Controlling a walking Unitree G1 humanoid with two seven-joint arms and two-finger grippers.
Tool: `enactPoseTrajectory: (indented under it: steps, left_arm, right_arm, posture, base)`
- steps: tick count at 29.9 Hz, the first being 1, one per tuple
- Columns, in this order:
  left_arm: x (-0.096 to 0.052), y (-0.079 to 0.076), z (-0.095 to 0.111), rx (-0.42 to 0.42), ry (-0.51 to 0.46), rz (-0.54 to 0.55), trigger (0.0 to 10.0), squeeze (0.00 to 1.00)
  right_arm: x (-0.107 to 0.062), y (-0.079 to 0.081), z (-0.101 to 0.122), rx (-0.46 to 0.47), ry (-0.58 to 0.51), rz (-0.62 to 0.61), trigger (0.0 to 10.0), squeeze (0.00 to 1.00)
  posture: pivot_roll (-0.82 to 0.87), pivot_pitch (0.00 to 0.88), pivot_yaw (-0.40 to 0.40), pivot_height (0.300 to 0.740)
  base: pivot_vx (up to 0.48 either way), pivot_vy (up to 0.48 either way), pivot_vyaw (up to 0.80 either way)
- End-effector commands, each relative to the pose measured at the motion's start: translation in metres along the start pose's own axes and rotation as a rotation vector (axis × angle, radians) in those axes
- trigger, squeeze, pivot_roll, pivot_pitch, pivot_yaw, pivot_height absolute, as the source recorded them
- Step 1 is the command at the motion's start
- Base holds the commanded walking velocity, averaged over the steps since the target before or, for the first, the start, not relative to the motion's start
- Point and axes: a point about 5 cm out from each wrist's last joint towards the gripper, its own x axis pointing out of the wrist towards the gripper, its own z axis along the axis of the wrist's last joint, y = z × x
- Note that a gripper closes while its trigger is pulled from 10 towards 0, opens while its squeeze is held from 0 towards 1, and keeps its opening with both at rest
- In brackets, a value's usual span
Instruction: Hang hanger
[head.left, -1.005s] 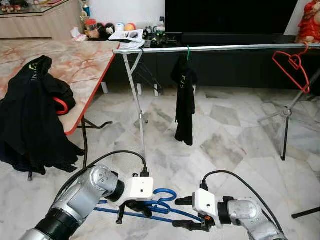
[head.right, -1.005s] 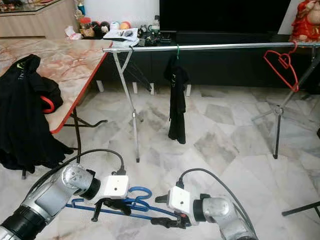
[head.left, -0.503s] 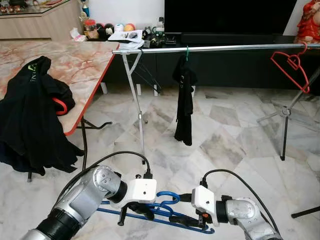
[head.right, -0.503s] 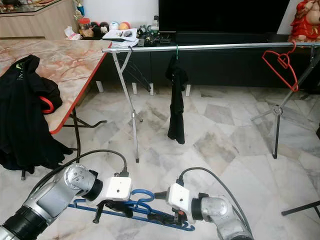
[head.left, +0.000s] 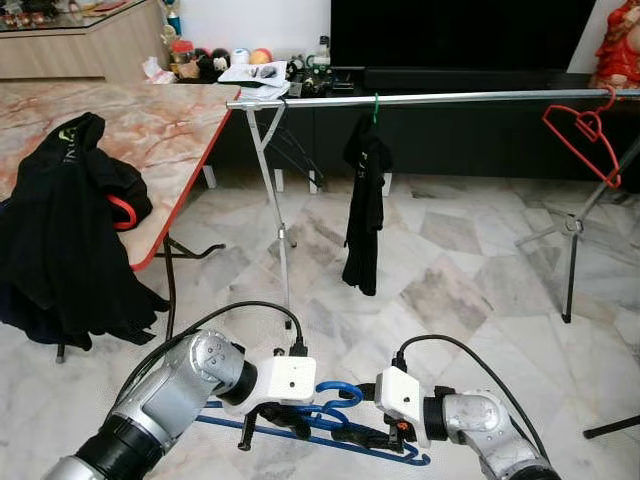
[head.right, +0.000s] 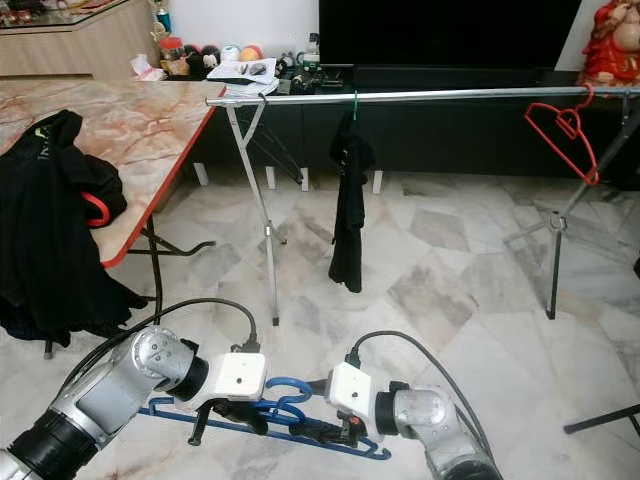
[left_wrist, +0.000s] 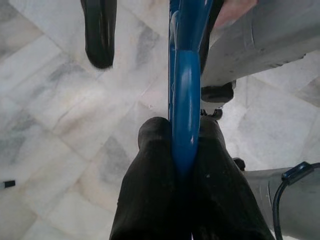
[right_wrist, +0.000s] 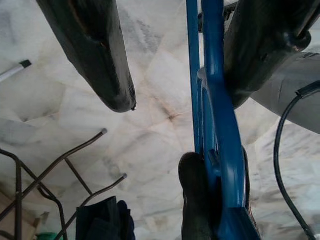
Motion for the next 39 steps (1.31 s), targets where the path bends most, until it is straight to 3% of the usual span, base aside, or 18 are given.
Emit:
enactPoseTrajectory:
  steps: [1,6,14,15,16,17,18,39]
  left_arm:
    - [0.001,-0.001,0.009,0.03,-0.026,-0.026,10.0,0.0]
    - [0.002,-0.001,0.011,0.033,-0.031,-0.029,10.0,0.0]
    - [0.002,-0.001,0.013,0.038,-0.038,-0.029,10.0,0.0]
    - [0.002,-0.001,0.014,0.037,-0.04,-0.03,10.0,0.0]
    - [0.002,-0.001,0.014,0.037,-0.04,-0.03,10.0,0.0]
    - [0.002,0.0,0.014,0.037,-0.041,-0.03,10.0,0.0]
    - [0.002,0.0,0.014,0.037,-0.041,-0.03,10.0,0.0]
    - [0.004,0.0,0.02,0.044,-0.059,-0.032,10.0,0.0]
  right_arm:
    - [0.002,0.001,0.001,0.021,-0.012,0.023,10.0,0.0]
    - [0.003,0.008,-0.005,0.063,0.002,0.097,10.0,0.0]
    - [0.004,0.003,-0.005,0.052,-0.005,0.036,10.0,0.0]
    - [0.004,0.002,-0.004,0.052,-0.012,0.021,4.7,0.0]
    - [0.004,0.001,-0.003,0.055,-0.016,0.018,1.6,0.0]
    - [0.004,0.001,-0.003,0.058,-0.018,0.017,1.6,0.0]
    - [0.004,0.001,-0.003,0.061,-0.022,0.017,0.0,0.0]
    - [0.008,0.005,-0.004,0.147,-0.051,0.077,0.0,0.0]
  posture:
    - [-0.03,0.054,0.014,0.74]
    - [-0.03,0.058,0.013,0.74]
    - [-0.03,0.06,0.012,0.74]
    - [-0.03,0.061,0.011,0.74]
    - [-0.02,0.061,0.011,0.74]
    - [-0.02,0.061,0.011,0.74]
    - [-0.02,0.062,0.011,0.74]
    - [-0.02,0.065,0.008,0.74]
  base:
    - [0.0,0.0,0.0]
    - [0.0,0.0,0.0]
    - [0.0,0.0,0.0]
    - [0.0,0.0,0.0]
    - [0.0,0.0,0.0]
    - [0.0,0.0,0.0]
    - [0.0,0.0,0.0]
    - [0.0,0.0,0.0]
